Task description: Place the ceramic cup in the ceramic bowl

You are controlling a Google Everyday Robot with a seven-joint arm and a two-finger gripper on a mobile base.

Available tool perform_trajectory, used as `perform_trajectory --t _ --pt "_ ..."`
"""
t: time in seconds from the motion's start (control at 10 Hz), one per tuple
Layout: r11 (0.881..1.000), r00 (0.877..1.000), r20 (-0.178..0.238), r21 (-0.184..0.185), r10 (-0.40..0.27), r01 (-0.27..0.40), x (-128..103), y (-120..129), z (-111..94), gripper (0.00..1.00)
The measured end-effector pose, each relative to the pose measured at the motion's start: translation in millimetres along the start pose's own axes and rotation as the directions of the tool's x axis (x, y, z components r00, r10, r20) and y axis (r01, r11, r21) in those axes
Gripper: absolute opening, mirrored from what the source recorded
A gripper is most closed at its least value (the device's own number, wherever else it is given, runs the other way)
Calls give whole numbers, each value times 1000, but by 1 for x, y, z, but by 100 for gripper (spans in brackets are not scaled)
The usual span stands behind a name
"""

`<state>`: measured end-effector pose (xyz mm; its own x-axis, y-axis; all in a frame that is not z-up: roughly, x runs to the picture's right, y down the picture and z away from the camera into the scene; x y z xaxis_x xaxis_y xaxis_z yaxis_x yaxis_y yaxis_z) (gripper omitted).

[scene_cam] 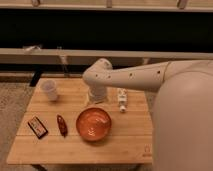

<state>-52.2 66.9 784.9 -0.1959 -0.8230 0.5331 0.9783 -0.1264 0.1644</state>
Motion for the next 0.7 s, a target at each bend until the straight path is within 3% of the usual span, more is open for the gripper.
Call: perform_trajectory --t 0.2,0.7 --pt "999 999 -8 1 -48 48 43 -10 -7 80" --pt "988 987 -40 -13 -157 156 106 -69 -7 80"
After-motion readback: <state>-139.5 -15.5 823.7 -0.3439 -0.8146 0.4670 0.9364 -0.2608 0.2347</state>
